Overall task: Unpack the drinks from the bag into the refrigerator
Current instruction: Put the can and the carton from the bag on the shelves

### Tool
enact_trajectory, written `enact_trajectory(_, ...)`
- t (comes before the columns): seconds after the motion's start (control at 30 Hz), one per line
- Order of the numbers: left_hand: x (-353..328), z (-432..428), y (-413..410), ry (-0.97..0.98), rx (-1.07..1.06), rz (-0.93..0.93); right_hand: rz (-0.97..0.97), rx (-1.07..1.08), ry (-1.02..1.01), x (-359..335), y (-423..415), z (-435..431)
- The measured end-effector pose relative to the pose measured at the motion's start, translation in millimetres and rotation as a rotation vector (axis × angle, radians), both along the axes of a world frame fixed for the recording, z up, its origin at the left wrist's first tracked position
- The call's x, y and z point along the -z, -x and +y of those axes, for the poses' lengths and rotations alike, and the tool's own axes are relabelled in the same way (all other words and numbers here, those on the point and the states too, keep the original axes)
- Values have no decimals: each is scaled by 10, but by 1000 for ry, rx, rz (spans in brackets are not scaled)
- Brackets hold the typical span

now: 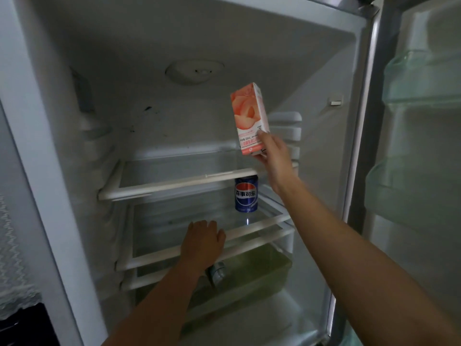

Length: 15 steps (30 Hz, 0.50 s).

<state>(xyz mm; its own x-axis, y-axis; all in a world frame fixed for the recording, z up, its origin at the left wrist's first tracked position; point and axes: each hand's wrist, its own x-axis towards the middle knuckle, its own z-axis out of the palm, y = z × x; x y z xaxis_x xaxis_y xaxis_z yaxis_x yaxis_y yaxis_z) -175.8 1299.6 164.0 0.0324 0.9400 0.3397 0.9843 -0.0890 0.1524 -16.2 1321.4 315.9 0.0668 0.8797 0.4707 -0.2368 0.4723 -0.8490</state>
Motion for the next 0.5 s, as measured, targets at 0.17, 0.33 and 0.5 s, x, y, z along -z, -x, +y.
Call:
enact_trajectory(0.17,27,32,14,7,1,16,-170,139,6,-83,15,174)
enact_trajectory(0.33,32,44,15,13,2,18,-354,176,96,-47,-7,297)
enact_trajectory(0.5,24,39,-4,29,-17,32,-485,102,110,-75,-40,276)
